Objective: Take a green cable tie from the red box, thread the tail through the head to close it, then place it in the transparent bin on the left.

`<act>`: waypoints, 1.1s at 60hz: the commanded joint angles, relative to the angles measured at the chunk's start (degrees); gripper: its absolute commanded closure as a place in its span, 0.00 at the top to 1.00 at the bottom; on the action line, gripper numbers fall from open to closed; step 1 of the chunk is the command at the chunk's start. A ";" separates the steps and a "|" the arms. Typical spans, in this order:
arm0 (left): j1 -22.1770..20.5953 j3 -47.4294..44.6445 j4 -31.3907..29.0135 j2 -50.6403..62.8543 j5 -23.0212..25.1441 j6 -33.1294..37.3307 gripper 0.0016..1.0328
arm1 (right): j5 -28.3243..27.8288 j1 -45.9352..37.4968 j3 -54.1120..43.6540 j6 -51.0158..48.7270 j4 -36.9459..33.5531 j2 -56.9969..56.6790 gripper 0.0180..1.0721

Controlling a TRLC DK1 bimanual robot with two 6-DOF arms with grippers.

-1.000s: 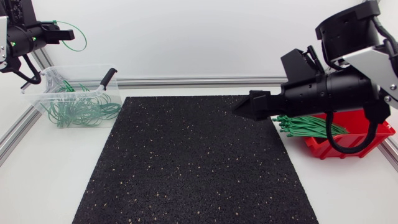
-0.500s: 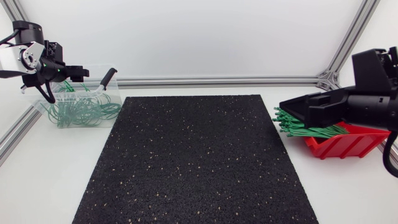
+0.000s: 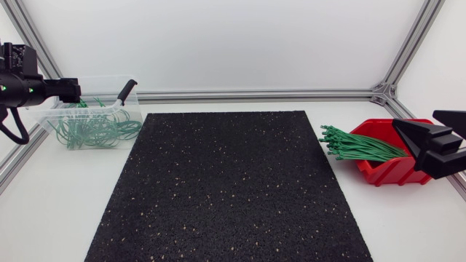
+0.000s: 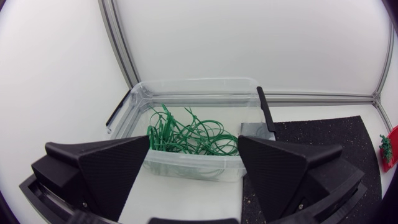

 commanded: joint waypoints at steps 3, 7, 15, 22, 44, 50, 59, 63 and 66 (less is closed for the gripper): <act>-1.86 -8.00 1.21 -7.30 -0.44 1.13 0.97 | 0.38 -1.46 -4.73 -1.28 0.25 -5.01 0.96; -2.74 -13.01 3.32 -11.96 -0.44 0.87 0.97 | 1.00 -1.55 -6.57 -1.19 0.16 -8.00 0.96; -4.59 -19.77 3.94 -18.73 -0.44 -0.89 0.97 | 2.14 -1.55 -9.65 -1.19 0.25 -12.74 0.96; -5.82 -26.10 7.01 -24.53 -0.44 -2.03 0.97 | 3.11 -1.55 -12.29 -1.19 0.43 -16.70 0.96; -11.97 -42.19 9.65 -44.39 -0.44 -4.94 0.97 | 6.59 0.25 -21.82 1.57 9.94 -20.11 0.96; -12.56 -44.96 10.50 -48.18 -0.37 -5.69 0.97 | 7.56 0.82 -24.27 2.45 12.81 -20.52 0.96; -12.42 -47.31 10.36 -52.39 0.03 -6.02 0.97 | 8.99 1.67 -27.89 3.75 17.03 -21.13 0.96; -12.35 -48.39 10.30 -54.33 0.22 -6.17 0.97 | 9.65 2.06 -29.55 4.35 18.98 -21.41 0.96; -12.30 -49.25 10.24 -55.86 0.36 -6.29 0.97 | 10.16 2.36 -30.86 4.82 20.51 -21.64 0.96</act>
